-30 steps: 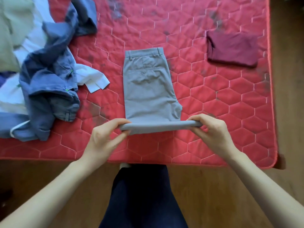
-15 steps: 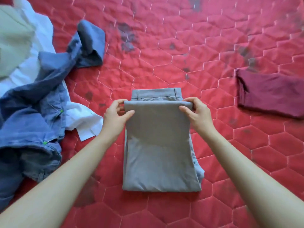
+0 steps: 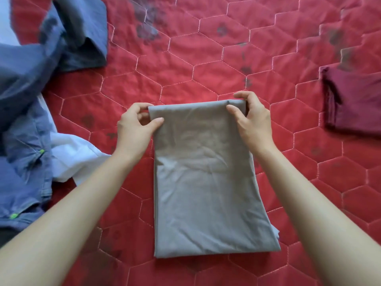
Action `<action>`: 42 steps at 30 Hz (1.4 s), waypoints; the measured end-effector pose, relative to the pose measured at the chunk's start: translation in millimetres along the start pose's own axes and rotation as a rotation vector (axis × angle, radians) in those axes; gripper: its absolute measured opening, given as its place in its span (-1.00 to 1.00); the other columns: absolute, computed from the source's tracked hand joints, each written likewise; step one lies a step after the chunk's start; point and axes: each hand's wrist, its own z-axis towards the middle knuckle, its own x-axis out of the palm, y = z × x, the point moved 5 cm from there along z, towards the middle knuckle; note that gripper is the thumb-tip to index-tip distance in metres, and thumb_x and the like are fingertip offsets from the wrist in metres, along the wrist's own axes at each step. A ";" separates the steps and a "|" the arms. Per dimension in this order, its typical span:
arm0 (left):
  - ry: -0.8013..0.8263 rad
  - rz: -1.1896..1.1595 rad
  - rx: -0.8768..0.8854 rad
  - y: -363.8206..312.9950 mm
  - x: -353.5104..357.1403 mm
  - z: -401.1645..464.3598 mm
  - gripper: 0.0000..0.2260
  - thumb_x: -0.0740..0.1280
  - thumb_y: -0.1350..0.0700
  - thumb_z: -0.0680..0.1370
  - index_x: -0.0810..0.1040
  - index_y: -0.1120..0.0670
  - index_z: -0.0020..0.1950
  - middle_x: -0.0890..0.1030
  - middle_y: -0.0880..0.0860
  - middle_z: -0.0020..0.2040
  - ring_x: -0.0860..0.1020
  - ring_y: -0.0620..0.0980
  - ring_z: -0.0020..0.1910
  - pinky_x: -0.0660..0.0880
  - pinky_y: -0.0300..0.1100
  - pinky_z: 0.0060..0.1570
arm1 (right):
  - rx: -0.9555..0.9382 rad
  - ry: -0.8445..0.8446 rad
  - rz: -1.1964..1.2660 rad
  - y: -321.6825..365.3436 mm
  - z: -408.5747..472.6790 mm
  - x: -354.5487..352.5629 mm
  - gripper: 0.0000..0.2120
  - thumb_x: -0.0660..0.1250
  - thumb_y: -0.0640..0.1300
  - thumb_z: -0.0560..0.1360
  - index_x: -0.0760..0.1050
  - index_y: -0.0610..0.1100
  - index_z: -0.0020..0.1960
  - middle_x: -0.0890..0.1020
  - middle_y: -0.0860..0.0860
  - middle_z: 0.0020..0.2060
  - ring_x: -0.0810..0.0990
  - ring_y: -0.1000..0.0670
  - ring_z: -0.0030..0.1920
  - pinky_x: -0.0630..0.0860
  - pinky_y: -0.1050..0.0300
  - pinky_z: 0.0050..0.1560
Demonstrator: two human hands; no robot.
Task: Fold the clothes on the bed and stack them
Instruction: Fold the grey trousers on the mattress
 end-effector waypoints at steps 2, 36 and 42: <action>0.016 0.052 -0.041 2.6 7.5 9.7 -0.71 0.46 0.23 0.46 0.55 0.11 0.15 0.67 0.07 0.00 0.63 -0.02 0.01 0.53 -0.10 0.11 | 0.028 0.042 -0.068 -3.7 10.0 12.0 -0.72 0.34 -0.06 0.54 0.48 -0.04 0.23 0.62 0.06 0.04 0.53 0.02 0.12 0.42 0.10 0.09; 0.263 1.089 0.442 73.8 80.4 -157.9 -0.46 -0.05 -0.09 0.62 0.12 0.07 0.58 0.06 0.11 0.58 0.03 0.12 0.56 -0.03 0.19 0.48 | -0.223 0.234 -0.833 -64.0 -157.8 60.0 -0.47 -0.03 0.07 0.64 -0.01 -0.02 0.58 0.03 -0.04 0.57 -0.03 -0.07 0.56 -0.12 -0.20 0.52; 0.159 1.105 0.243 105.5 3.5 -156.9 -0.43 -0.08 -0.08 0.61 0.16 0.15 0.56 0.08 0.13 0.58 0.04 0.14 0.56 0.00 0.22 0.46 | 0.268 0.102 -0.845 -137.1 -172.0 -29.5 -0.46 -0.07 0.08 0.66 -0.05 -0.07 0.58 0.00 -0.12 0.57 -0.09 -0.10 0.56 -0.11 -0.28 0.49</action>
